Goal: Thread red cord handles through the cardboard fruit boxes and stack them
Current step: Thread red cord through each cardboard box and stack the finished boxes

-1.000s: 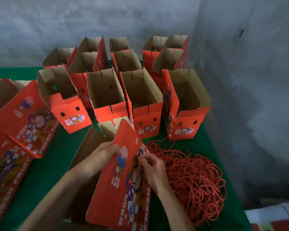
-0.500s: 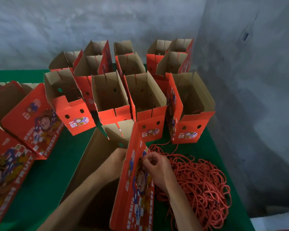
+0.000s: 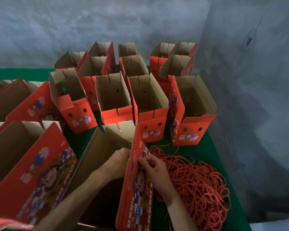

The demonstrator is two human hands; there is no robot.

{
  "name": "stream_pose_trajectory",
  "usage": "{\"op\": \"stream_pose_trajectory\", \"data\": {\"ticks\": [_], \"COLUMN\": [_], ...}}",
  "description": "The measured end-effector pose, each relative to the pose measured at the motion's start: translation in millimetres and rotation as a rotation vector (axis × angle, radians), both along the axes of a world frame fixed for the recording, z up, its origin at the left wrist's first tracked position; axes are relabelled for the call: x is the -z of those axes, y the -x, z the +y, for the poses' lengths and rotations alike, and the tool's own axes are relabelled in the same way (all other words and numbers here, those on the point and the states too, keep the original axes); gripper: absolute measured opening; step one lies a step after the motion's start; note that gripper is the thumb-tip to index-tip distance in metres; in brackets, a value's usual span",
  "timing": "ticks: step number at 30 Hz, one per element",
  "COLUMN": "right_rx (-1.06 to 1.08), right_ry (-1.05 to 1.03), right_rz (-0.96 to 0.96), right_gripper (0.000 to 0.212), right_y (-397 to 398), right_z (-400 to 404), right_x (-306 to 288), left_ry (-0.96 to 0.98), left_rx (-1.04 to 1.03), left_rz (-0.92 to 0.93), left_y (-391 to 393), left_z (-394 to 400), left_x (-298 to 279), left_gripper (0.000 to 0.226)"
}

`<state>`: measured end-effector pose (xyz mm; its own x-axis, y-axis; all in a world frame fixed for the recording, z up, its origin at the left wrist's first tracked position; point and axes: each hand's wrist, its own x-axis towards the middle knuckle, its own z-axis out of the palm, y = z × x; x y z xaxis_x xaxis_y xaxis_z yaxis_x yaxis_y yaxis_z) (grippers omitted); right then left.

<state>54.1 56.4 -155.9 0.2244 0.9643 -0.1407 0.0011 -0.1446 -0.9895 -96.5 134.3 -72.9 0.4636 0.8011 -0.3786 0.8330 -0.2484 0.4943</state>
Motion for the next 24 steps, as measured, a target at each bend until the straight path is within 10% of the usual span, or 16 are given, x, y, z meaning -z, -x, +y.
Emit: {"op": "stream_pose_trajectory", "data": {"ticks": [9,17,21,24], "right_rx": [0.002,0.085,0.086,0.218], "right_ry": [0.406,0.085,-0.138,0.023], "right_rz": [-0.731,0.538,0.585,0.191], "right_gripper": [0.036,0.024,0.015,0.015], "right_y": [-37.3,-56.6,-71.8,-84.2], "right_z": [-26.5,-16.8,-18.9,-25.6], "right_x": [51.6,-8.2,-30.6,-18.1], "left_ry": [0.010,0.301,0.472,0.551], "left_rx": [-0.126,-0.188,-0.121,-0.091], "left_rz": [-0.021,-0.615,-0.554,-0.432], "left_y": [28.5,-7.9,-10.1,-9.8], "left_z": [16.6,-26.0,-28.8,-29.6], "left_x": [25.5,-20.9,-16.6,-16.4], "left_gripper": [0.039,0.081,0.060,0.047]}}
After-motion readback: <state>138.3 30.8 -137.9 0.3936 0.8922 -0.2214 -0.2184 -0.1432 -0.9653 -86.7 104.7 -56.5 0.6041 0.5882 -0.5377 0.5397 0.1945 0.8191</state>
